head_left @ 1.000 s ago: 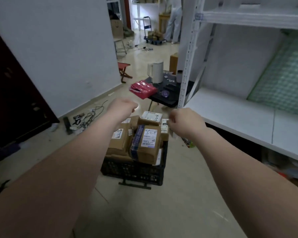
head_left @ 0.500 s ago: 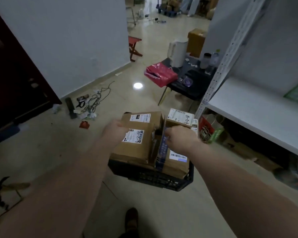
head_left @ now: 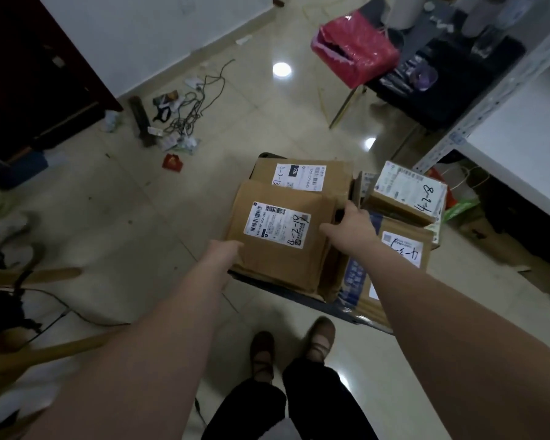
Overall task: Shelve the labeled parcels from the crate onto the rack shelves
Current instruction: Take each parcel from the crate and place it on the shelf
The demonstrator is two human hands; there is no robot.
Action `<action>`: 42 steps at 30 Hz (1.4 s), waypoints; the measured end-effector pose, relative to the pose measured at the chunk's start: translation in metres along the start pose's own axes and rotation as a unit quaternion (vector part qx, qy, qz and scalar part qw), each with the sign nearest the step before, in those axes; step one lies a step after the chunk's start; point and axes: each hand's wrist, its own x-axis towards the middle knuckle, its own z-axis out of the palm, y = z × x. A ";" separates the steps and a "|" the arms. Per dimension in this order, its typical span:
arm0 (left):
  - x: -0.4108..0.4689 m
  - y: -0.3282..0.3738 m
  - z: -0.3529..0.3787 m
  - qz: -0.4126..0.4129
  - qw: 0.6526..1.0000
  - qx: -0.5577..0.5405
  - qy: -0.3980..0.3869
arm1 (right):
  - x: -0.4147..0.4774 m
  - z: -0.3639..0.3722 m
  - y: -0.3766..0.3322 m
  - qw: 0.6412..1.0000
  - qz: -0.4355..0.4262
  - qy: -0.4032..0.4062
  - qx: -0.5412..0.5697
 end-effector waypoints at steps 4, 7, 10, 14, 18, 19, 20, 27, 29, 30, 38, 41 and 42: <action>0.021 -0.001 0.011 -0.041 0.997 -0.064 0.013 | 0.030 0.002 0.004 0.997 0.028 -0.006 0.075; 0.031 -0.004 0.017 -0.052 0.994 -0.097 0.024 | 0.044 0.004 0.005 0.988 0.044 -0.033 0.142; 0.036 -0.006 0.020 -0.051 0.986 -0.152 0.033 | 0.052 0.007 0.006 0.979 0.046 -0.062 0.188; 0.033 -0.003 0.021 -0.048 0.979 -0.192 0.040 | 0.054 0.010 0.006 0.958 0.055 -0.078 0.270; 0.022 0.009 0.014 -0.033 0.975 -0.216 0.046 | 0.045 0.002 -0.004 0.947 0.047 -0.050 0.315; 0.018 0.013 0.011 -0.025 0.974 -0.221 0.046 | 0.042 -0.003 -0.008 0.942 0.043 -0.046 0.328; 0.014 0.019 0.007 -0.017 0.973 -0.228 0.045 | 0.040 -0.009 -0.012 0.938 0.039 -0.046 0.342; -0.023 0.069 -0.024 0.077 0.958 -0.276 0.037 | 0.009 -0.060 -0.037 0.905 0.006 -0.068 0.420; -0.035 0.086 -0.030 0.149 0.948 -0.280 0.025 | -0.002 -0.074 -0.042 0.894 0.010 -0.061 0.443; -0.043 0.094 -0.033 0.177 0.940 -0.291 0.012 | -0.006 -0.079 -0.044 0.885 0.012 -0.059 0.463; -0.117 0.142 -0.037 0.233 0.927 -0.219 -0.195 | -0.052 -0.112 -0.073 0.805 0.029 -0.027 0.591; -0.142 0.155 -0.038 0.269 0.912 -0.213 -0.224 | -0.063 -0.125 -0.076 0.800 0.013 -0.015 0.599; -0.149 0.160 -0.038 0.282 0.909 -0.211 -0.224 | -0.068 -0.130 -0.075 0.802 0.006 -0.015 0.597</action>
